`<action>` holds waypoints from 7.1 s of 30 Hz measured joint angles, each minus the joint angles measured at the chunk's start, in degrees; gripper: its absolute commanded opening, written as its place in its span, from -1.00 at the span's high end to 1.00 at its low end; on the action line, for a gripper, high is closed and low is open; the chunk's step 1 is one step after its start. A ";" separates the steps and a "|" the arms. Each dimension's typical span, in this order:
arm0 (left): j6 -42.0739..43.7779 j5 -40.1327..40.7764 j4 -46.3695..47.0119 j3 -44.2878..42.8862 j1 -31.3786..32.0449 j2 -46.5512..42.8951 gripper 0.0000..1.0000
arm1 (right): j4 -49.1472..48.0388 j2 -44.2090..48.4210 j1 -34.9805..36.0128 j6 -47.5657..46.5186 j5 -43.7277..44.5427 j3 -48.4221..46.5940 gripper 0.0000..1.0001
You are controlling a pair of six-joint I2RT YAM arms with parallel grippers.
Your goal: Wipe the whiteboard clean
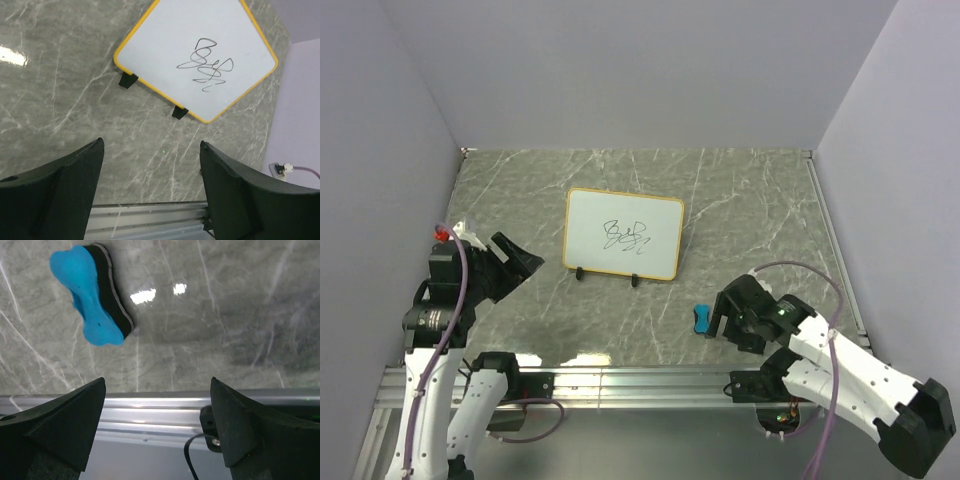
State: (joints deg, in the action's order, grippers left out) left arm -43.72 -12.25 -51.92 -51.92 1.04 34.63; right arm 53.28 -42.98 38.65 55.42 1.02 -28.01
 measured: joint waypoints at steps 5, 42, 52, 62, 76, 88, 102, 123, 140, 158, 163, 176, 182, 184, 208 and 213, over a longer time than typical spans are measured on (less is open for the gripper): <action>0.42 0.22 -1.81 1.11 0.26 -1.14 -0.51 | -3.87 -6.05 0.00 -1.99 0.20 -0.87 -0.81; 3.63 6.19 -1.05 1.60 5.55 1.62 -0.57 | -13.68 -37.07 4.15 -7.32 4.57 -13.33 1.00; 8.61 8.85 12.79 1.40 7.80 10.93 -0.55 | -12.07 -32.68 6.05 -5.90 5.01 -13.18 1.00; 14.27 4.31 42.05 1.51 8.98 24.37 -0.61 | -4.42 -14.62 7.50 -1.75 4.46 -11.17 1.00; 11.69 -23.80 68.50 -5.22 -5.92 55.78 -0.49 | 6.64 -2.64 7.61 3.34 3.54 -9.79 1.00; 2.32 -42.29 85.31 -4.85 -7.39 64.13 -0.46 | 5.86 -11.26 7.61 3.63 3.43 -11.13 1.00; 5.09 -41.33 82.58 1.68 -6.34 64.13 -0.43 | 2.38 -13.92 7.61 2.60 2.56 -12.17 1.00; 3.87 -32.59 79.69 15.63 5.75 52.09 -0.38 | 1.79 -4.55 7.72 1.33 2.86 -7.93 1.00; 2.49 -25.07 75.17 27.78 6.67 40.09 0.09 | -0.35 -12.09 7.72 -3.93 2.75 -12.76 1.00; 2.58 -23.87 79.56 29.92 7.45 41.94 0.99 | -8.48 -57.16 8.07 -13.11 -1.77 -61.77 1.00; 2.60 -23.69 79.54 29.92 7.80 41.68 0.99 | -8.59 -69.22 8.09 -13.11 -3.23 -75.82 1.00; 2.71 -21.46 78.27 30.08 8.72 39.98 0.99 | -12.09 -80.13 8.09 -9.70 -4.79 -85.79 1.00; 2.78 -20.79 78.07 30.16 9.05 39.78 0.99 | -17.70 -73.35 8.20 -7.10 -5.18 -70.44 1.00; 2.84 -20.63 77.90 30.16 9.09 39.78 0.99 | -18.16 -71.78 8.35 -6.27 -5.25 -66.34 1.00; 4.09 -20.55 77.85 30.14 10.10 39.76 0.99 | -11.63 -68.67 8.70 -9.42 -2.86 -61.40 1.00; 4.11 -20.28 77.72 29.88 10.84 39.85 0.99 | -12.02 -63.80 7.67 -11.63 -1.46 -62.88 1.00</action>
State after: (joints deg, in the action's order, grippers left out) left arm -39.62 -32.53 25.80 -22.04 11.88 74.48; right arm 41.25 -106.78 46.33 43.79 -0.45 -90.89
